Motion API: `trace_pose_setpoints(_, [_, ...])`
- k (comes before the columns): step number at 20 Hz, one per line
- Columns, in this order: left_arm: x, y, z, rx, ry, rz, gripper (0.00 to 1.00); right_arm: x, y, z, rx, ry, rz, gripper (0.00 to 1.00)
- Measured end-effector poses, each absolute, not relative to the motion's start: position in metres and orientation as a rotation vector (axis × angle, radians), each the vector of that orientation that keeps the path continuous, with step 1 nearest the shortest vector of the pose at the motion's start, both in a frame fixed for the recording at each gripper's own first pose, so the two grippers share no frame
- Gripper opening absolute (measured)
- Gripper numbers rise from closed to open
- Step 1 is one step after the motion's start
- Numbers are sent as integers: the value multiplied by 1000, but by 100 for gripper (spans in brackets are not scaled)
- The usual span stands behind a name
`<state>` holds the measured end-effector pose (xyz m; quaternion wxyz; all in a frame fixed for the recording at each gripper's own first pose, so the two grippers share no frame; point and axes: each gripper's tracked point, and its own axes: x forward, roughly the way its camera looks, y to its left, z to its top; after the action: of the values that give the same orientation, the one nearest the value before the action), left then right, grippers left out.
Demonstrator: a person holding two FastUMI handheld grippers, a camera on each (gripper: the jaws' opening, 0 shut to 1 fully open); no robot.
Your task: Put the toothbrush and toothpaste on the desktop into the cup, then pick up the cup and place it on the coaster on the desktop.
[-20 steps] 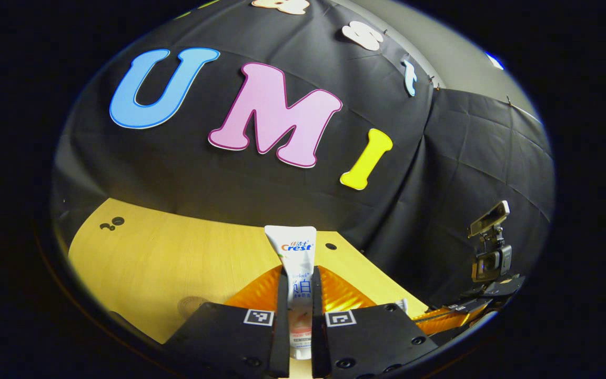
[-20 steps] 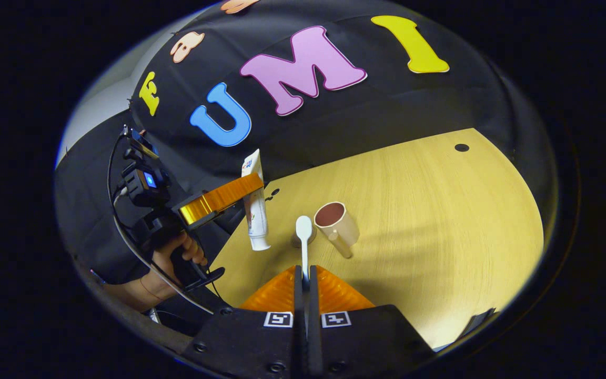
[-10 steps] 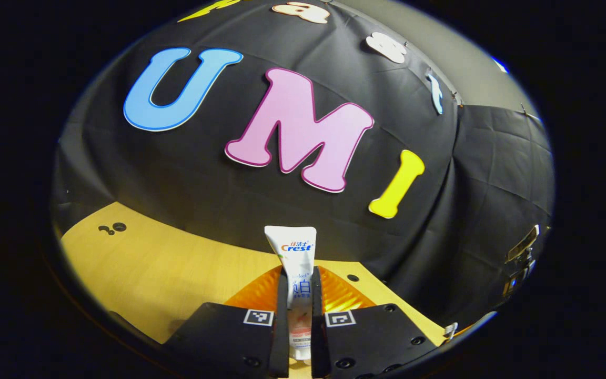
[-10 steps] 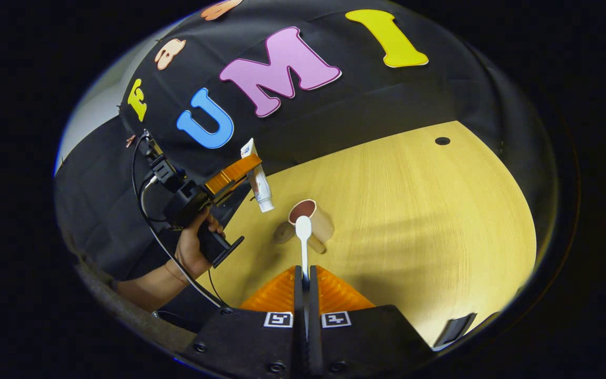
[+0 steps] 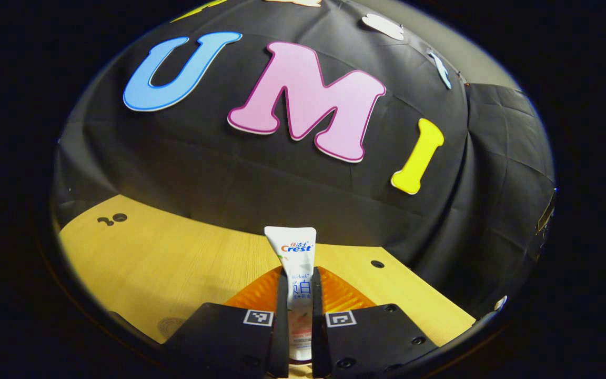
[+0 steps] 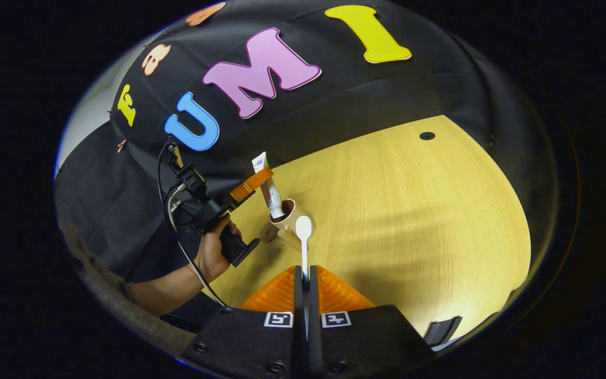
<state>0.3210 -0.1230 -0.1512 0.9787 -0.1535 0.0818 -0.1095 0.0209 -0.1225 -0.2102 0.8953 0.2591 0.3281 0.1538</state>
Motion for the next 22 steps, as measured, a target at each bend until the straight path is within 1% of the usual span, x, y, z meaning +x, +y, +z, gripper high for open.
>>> trace_pose_setpoints(2, [321,-125,-162,-307,188,-222,22,20,-125,-211,543,679,315,5])
trace_pose_setpoints(10, [304,-126,-196,-332,301,-223,27,24,-126,-213,591,672,304,5])
trace_pose_setpoints(11, [300,-126,-200,-335,315,-225,34,23,-125,-212,593,671,307,5])
trace_pose_setpoints(12, [297,-128,-201,-345,323,-238,29,23,-124,-210,595,668,308,5])
trace_pose_setpoints(14, [291,-133,-202,-359,341,-261,33,22,-121,-208,604,664,310,5])
trace_pose_setpoints(15, [287,-135,-203,-360,340,-272,37,21,-119,-207,609,660,311,5])
trace_pose_setpoints(16, [286,-136,-202,-359,341,-277,49,21,-118,-206,613,657,310,5])
trace_pose_setpoints(17, [285,-136,-202,-357,344,-285,41,20,-116,-205,616,653,310,5])
trace_pose_setpoints(18, [283,-136,-200,-354,347,-289,42,20,-114,-204,621,649,310,5])
trace_pose_setpoints(19, [280,-136,-199,-349,348,-291,48,20,-112,-201,629,644,309,5])
trace_pose_setpoints(20, [279,-134,-197,-342,347,-293,63,21,-111,-199,637,637,308,5])
trace_pose_setpoints(21, [276,-131,-196,-333,349,-290,65,22,-109,-196,644,627,307,5])
trace_pose_setpoints(22, [273,-129,-194,-325,350,-287,79,24,-107,-192,651,617,307,5])
